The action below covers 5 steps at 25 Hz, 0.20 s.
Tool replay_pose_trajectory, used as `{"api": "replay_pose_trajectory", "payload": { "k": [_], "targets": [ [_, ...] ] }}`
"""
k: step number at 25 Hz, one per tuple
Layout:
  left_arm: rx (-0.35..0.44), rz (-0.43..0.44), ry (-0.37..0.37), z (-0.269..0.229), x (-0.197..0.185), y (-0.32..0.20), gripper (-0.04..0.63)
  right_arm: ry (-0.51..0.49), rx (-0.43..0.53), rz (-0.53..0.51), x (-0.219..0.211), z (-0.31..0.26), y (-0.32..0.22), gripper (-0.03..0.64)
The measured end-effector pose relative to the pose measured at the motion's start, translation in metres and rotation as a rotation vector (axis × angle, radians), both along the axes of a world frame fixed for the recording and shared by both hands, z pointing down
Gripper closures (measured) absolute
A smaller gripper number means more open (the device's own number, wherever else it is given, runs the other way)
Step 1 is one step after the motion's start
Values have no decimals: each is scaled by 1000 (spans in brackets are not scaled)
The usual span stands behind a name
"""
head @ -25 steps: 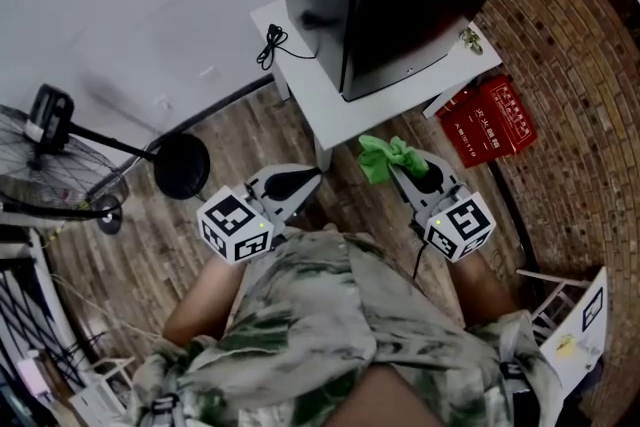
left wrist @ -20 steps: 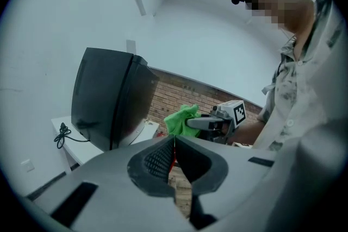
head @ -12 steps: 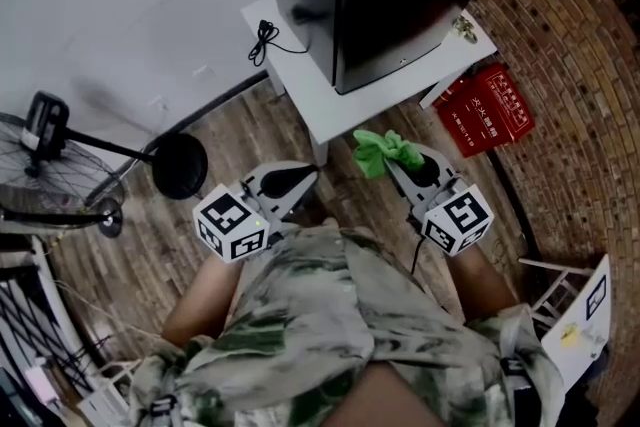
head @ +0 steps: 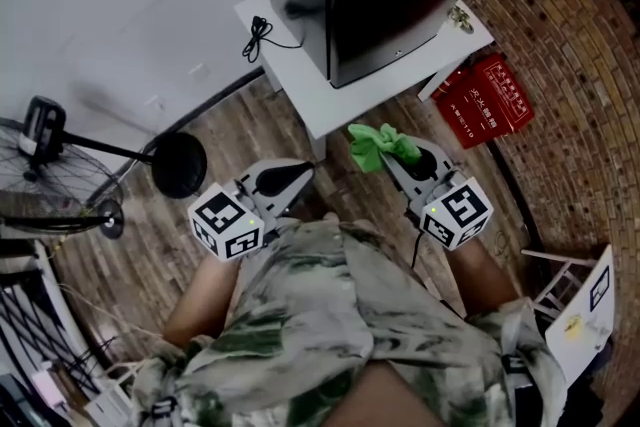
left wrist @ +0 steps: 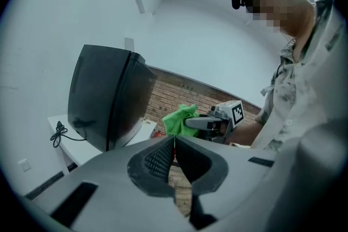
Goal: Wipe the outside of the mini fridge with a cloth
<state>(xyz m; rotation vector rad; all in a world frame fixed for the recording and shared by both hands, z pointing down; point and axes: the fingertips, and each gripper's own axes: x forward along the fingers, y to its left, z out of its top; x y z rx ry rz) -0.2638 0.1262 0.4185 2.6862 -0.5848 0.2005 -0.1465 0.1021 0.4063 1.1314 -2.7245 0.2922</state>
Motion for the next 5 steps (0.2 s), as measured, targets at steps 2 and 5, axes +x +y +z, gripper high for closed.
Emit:
{"api": "replay_pose_trajectory", "payload": {
  "k": [2,5],
  "targets": [
    [-3,1,2,0,3,1,569,0,3,-3,2,-1,-1,525],
    [-8,6,4,1,8,2,569,2,4,-7,6,-2,-2,525]
  ]
}}
